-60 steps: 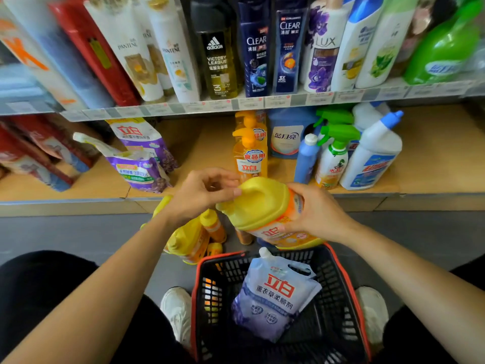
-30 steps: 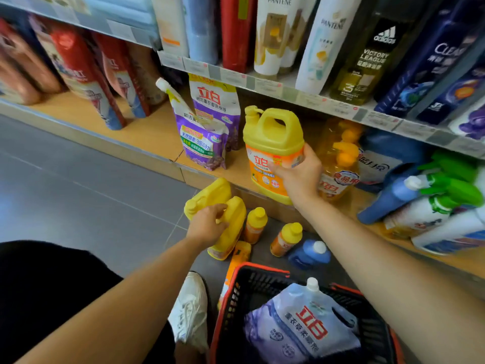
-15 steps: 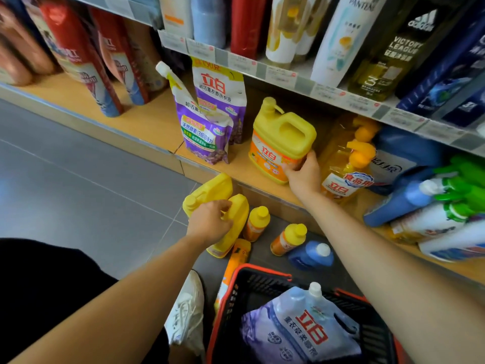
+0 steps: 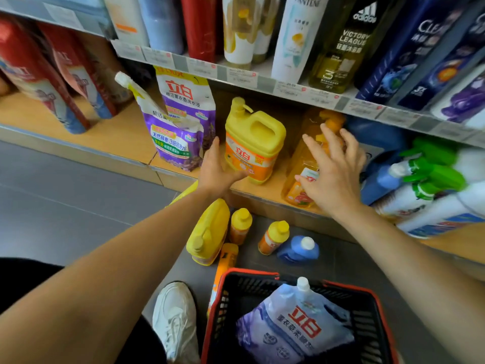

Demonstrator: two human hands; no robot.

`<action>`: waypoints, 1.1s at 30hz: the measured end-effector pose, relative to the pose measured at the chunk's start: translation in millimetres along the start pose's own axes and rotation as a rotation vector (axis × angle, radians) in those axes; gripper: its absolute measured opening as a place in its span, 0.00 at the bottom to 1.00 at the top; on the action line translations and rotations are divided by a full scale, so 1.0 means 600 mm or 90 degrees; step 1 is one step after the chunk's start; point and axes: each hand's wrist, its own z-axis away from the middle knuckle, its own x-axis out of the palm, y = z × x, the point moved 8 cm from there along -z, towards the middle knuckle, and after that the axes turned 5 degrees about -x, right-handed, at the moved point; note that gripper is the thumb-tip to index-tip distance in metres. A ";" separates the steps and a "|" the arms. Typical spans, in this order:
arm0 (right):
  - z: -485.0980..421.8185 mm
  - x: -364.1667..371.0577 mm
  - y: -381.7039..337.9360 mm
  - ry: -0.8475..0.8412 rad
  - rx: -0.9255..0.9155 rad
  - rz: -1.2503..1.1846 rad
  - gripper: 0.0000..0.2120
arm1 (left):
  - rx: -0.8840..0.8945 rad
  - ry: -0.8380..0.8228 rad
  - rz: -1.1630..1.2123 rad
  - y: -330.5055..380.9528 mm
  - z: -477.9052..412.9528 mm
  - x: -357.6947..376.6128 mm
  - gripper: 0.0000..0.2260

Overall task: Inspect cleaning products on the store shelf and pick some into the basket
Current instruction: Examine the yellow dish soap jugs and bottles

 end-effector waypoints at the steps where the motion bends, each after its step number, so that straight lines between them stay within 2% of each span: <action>1: 0.005 0.013 0.007 -0.045 0.012 0.005 0.37 | 0.010 -0.002 0.010 0.005 -0.013 0.006 0.57; 3: 0.010 0.022 0.013 -0.063 0.011 0.017 0.33 | 0.031 -0.021 0.055 0.014 -0.037 0.020 0.59; 5: 0.008 0.023 0.014 -0.043 0.012 0.028 0.29 | 0.048 -0.035 0.095 0.019 -0.053 0.035 0.58; 9: 0.007 0.031 0.014 -0.043 0.041 0.034 0.27 | 0.010 0.059 0.085 0.023 -0.062 0.055 0.56; 11: 0.008 0.032 0.014 -0.041 0.040 0.032 0.27 | 0.011 0.088 0.061 0.031 -0.058 0.066 0.51; 13: 0.008 0.032 0.015 -0.034 0.042 0.029 0.26 | 0.025 0.077 0.034 0.034 -0.059 0.070 0.39; 15: 0.008 0.033 0.016 -0.025 0.042 0.028 0.26 | 0.055 0.020 0.025 0.035 -0.058 0.068 0.30; 17: 0.008 0.035 0.016 -0.013 0.041 0.022 0.25 | 0.071 -0.054 0.008 0.032 -0.050 0.061 0.26; 20: 0.011 0.039 0.016 0.000 0.034 0.013 0.26 | 0.085 -0.170 -0.158 0.028 -0.022 0.052 0.23; 22: 0.011 0.042 0.017 0.002 0.031 0.003 0.26 | 0.137 -0.291 -0.310 0.031 0.009 0.061 0.20; 25: 0.012 0.042 0.019 -0.012 0.028 -0.012 0.27 | 0.232 -0.459 -0.519 0.026 0.073 0.085 0.25; 28: 0.017 0.041 0.018 -0.063 0.018 -0.043 0.30 | 0.326 -0.448 -0.686 0.017 0.106 0.100 0.27; 33: 0.015 0.029 0.014 -0.140 -0.003 -0.068 0.36 | 0.362 -0.381 -0.710 0.025 0.118 0.095 0.21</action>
